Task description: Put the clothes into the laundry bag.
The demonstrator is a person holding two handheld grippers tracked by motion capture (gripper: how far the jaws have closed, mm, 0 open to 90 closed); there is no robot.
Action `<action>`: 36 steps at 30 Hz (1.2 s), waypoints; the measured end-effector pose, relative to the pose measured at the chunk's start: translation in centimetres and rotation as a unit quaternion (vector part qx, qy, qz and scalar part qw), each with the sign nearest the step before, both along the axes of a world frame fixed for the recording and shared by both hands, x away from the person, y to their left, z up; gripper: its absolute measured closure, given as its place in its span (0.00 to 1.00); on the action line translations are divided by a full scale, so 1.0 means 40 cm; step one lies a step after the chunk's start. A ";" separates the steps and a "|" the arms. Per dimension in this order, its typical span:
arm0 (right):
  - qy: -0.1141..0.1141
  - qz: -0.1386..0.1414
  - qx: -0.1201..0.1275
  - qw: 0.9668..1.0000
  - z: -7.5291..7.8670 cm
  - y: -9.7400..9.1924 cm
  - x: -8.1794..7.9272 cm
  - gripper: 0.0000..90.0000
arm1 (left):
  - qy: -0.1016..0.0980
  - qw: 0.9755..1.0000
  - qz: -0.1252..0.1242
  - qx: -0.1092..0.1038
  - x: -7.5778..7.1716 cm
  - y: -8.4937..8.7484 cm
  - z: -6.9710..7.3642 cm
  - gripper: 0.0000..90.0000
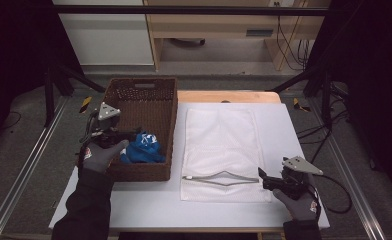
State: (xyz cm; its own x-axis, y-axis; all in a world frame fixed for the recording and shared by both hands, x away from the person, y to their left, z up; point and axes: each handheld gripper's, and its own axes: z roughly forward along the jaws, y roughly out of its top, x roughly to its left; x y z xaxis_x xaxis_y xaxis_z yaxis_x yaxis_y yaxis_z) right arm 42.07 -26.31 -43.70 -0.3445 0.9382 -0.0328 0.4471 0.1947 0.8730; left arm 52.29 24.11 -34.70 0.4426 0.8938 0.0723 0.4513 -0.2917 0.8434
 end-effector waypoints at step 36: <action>0.018 0.006 -0.008 1.000 -0.015 0.003 0.009 0.06 | 0.099 0.985 -0.090 0.108 0.085 -0.036 -0.134 0.04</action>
